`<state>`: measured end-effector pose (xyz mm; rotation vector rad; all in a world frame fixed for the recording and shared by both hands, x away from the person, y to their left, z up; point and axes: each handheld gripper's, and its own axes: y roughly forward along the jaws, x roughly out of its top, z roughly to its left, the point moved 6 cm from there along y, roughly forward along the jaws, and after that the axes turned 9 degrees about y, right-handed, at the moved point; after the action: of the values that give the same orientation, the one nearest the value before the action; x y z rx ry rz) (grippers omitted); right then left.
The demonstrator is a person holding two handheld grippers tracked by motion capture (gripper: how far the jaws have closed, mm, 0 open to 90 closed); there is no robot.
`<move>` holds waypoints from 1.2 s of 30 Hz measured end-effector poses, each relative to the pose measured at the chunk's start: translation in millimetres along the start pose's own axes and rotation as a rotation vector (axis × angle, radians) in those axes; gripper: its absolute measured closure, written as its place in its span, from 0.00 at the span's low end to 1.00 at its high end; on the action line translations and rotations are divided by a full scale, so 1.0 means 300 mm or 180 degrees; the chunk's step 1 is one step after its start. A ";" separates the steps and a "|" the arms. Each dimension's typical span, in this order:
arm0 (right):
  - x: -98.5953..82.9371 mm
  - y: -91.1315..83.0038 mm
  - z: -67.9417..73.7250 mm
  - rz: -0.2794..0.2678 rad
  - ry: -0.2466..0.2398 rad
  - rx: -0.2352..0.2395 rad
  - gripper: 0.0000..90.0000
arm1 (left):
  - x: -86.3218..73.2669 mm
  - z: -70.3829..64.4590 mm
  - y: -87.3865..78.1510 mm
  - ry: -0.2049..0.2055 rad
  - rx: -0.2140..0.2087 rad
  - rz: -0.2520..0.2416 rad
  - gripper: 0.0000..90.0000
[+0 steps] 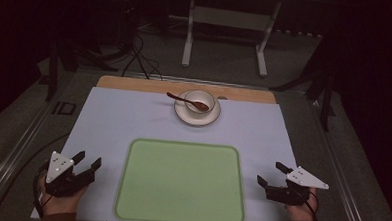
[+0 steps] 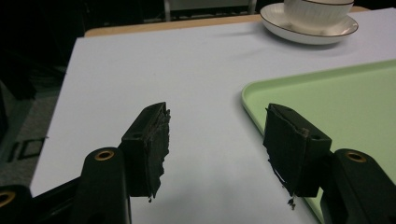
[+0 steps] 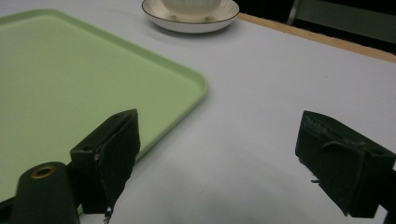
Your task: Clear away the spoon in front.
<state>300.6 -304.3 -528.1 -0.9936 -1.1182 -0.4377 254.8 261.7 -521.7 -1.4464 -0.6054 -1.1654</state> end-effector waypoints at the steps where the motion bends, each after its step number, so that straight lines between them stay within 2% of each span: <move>1: 0.000 0.002 -0.003 -0.0002 0.0014 -0.0003 0.15 | -0.003 0.003 0.004 -0.0029 -0.0013 0.0018 0.44; 3: -0.003 0.007 -0.007 0.0026 0.0016 -0.0017 0.15 | -0.005 0.005 0.010 -0.0057 -0.0043 0.0022 0.44; 9: -0.006 0.011 -0.007 0.0057 -0.0013 -0.0016 0.15 | -0.002 0.003 0.024 -0.0036 -0.0058 0.0043 0.44; 18: -0.007 0.018 -0.014 0.0075 -0.0008 -0.0029 0.15 | 0.006 -0.021 0.048 -0.0010 -0.0107 0.0086 0.43; 25: -0.010 0.015 -0.014 0.0067 0.0017 -0.0039 0.15 | 0.062 -0.044 0.053 -0.0040 -0.0177 -0.0017 0.42; 30: -0.007 0.010 -0.018 0.0037 0.0038 -0.0074 0.15 | 0.095 -0.057 0.079 0.0005 -0.0228 0.0003 0.41; 36: -0.007 0.013 -0.016 0.0039 0.0023 -0.0074 0.15 | 0.190 -0.088 0.111 0.0040 -0.0352 -0.0132 0.41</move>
<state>305.2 -306.7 -532.1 -1.0181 -1.1023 -0.4451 296.9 215.2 -488.1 -1.5248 -0.5721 -1.2561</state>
